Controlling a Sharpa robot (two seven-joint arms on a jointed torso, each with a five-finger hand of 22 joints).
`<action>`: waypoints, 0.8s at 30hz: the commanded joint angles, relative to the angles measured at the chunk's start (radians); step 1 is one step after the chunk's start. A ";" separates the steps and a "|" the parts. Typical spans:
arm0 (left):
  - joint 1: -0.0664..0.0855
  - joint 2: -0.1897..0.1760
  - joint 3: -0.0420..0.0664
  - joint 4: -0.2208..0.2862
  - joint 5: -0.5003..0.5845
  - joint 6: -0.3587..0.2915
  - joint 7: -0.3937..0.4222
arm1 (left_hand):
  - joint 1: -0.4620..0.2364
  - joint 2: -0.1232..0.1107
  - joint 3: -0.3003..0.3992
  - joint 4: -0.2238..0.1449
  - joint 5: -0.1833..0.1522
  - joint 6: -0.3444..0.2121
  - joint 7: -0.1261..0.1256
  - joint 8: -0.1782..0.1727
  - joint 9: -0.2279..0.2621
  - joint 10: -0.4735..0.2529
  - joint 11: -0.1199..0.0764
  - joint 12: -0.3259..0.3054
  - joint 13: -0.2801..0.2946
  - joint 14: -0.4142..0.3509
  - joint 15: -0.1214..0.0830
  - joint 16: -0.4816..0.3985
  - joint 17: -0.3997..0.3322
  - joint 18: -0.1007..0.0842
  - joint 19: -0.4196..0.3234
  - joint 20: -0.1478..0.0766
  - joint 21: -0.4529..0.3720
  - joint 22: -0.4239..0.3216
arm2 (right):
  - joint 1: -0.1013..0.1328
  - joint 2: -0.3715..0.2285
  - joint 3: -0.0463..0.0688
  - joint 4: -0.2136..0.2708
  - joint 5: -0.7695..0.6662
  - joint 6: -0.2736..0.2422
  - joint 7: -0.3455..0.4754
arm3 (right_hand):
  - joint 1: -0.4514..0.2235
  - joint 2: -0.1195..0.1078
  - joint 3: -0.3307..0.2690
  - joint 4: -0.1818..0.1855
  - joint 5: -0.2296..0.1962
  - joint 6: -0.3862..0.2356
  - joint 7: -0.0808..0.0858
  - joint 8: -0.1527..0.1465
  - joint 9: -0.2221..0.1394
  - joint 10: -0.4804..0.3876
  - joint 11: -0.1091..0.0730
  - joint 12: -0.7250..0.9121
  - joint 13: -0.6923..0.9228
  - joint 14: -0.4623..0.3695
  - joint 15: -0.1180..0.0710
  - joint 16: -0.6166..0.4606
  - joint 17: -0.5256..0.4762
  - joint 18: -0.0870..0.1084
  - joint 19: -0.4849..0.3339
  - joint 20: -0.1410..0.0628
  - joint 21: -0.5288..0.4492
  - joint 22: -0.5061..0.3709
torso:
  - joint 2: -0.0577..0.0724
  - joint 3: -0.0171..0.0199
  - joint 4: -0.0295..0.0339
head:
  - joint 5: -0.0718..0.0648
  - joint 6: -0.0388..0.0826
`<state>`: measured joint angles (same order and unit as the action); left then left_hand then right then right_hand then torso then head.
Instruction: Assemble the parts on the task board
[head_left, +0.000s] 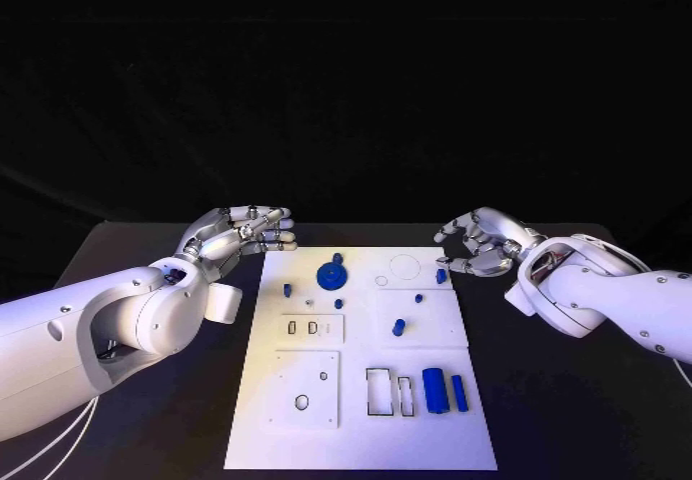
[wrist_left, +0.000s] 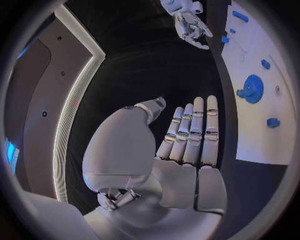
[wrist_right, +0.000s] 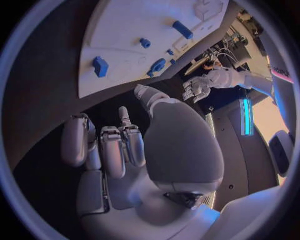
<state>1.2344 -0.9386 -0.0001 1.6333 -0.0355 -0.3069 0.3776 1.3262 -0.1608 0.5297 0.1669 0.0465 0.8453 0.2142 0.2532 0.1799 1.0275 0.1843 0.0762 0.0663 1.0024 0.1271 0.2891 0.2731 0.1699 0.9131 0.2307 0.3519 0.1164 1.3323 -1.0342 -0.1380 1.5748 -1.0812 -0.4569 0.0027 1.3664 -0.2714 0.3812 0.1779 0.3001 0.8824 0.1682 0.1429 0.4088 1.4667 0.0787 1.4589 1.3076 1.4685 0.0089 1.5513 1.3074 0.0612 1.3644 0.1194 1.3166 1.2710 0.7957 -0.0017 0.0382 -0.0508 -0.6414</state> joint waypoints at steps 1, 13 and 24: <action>-0.001 0.003 0.000 -0.004 0.001 0.025 0.017 | 0.001 0.010 -0.006 -0.002 0.005 -0.007 0.033 -0.005 0.001 0.000 0.003 -0.003 0.001 -0.002 0.007 -0.007 0.002 0.013 -0.003 0.006 -0.003 -0.001 | -0.007 -0.016 -0.002 -0.022 0.113 0.086 0.111 | 0.012 -0.002 -0.002 -0.009 -0.003 0.002 0.001 -0.007 0.001 0.000 0.005 -0.005 0.128 0.085 0.003 -0.002 0.194 0.020 -0.007 -0.002 -0.005 -0.001 | -0.003 0.0073 -0.0021 | -0.003 -0.002; -0.002 0.006 0.000 -0.011 0.001 0.026 0.018 | 0.001 0.010 -0.006 -0.002 0.005 -0.007 0.033 -0.005 0.001 0.000 0.003 -0.003 0.001 -0.002 0.007 -0.007 0.002 0.013 -0.003 0.006 -0.003 -0.001 | -0.047 -0.001 -0.006 -0.093 0.098 0.090 0.109 | 0.024 0.002 -0.002 -0.020 -0.002 0.000 0.002 -0.011 0.001 0.000 0.006 -0.004 0.128 0.087 0.003 0.000 0.201 0.018 -0.003 -0.002 -0.002 0.004 | -0.002 0.0067 -0.0019 | -0.002 -0.004; -0.002 0.004 0.000 -0.012 0.001 0.026 0.018 | 0.004 0.011 -0.006 -0.003 0.005 -0.007 0.033 -0.005 0.001 -0.001 0.003 -0.004 0.001 -0.002 0.007 -0.008 0.003 0.013 -0.002 0.006 -0.004 -0.002 | -0.069 0.032 -0.006 -0.125 0.063 0.089 0.101 | 0.041 0.013 0.009 -0.037 -0.001 0.005 0.003 -0.013 0.002 0.004 0.006 0.000 0.133 0.087 0.003 0.000 0.202 0.016 0.004 -0.002 0.004 0.012 | -0.001 0.0050 -0.0022 | -0.003 -0.007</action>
<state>1.2320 -0.9354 -0.0007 1.6209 -0.0355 -0.2999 0.3815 1.3305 -0.1566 0.5269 0.1641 0.0465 0.8454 0.2142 0.2532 0.1797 1.0275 0.1843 0.0762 0.0660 1.0024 0.1272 0.2849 0.2752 0.1699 0.9131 0.2307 0.3519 0.1152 1.2651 -1.0039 -0.1442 1.4515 -0.9955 -0.3817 0.0957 1.3970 -0.2594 0.3895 0.1447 0.3001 0.8824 0.1682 0.1350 0.4098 1.4667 0.0786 1.4589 1.3074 1.4685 0.0089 1.5513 1.3073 0.0611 1.3641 0.1198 1.3167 1.2836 0.7938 0.0035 0.0374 -0.0550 -0.6473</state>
